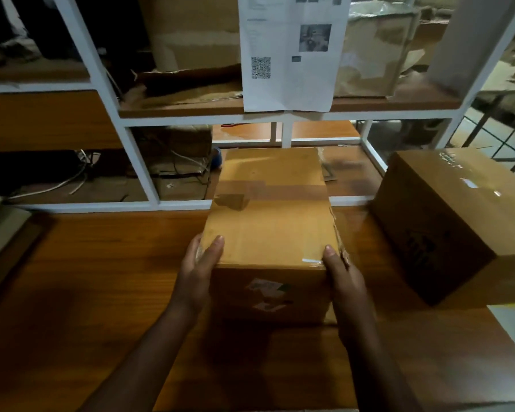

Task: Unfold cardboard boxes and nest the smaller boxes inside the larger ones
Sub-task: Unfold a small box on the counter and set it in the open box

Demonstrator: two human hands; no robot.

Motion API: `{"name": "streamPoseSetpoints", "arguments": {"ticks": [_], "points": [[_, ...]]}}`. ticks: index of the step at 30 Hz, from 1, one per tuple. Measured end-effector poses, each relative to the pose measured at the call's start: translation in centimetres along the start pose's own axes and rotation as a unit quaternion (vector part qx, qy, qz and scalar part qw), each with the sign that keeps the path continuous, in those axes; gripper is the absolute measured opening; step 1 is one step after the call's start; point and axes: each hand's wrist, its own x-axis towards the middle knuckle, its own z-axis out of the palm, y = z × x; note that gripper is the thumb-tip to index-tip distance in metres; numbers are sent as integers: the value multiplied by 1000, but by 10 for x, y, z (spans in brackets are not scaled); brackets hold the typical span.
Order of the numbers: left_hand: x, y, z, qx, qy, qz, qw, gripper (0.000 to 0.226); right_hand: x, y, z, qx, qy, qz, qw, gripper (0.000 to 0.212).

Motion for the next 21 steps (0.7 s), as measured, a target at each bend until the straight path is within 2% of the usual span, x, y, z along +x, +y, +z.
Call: {"name": "streamPoseSetpoints", "arguments": {"ticks": [2,3,7,10,12,14,15,17,19,21], "points": [[4,-3,-25,-60,29,-21,998,48,-12,0,20,-9,-36,-37,999,89],[7,-4,-40,-81,45,-29,995,38,-18,-1,30,-16,-61,-58,996,91],[10,-11,-108,-114,125,-72,983,34,-30,-14,84,-134,-129,-167,968,72],[8,-14,-153,-70,163,-64,982,22,-35,-21,132,-257,-128,-212,934,80],[8,-12,-175,-30,169,-67,983,20,-30,-27,163,-367,-107,-178,907,111],[4,-10,-191,0,162,-82,983,16,-26,-34,187,-460,-132,-95,873,140],[1,-10,-196,16,145,-91,985,14,-25,-37,197,-488,-161,-71,855,143],[-8,-4,-203,37,112,-97,988,19,-26,-38,215,-546,-219,-84,804,144],[-13,5,-208,6,92,-70,993,25,-32,-38,233,-590,-265,-110,755,145],[-13,12,-216,-10,87,-18,996,35,-34,-41,245,-600,-308,-80,734,139]]}}
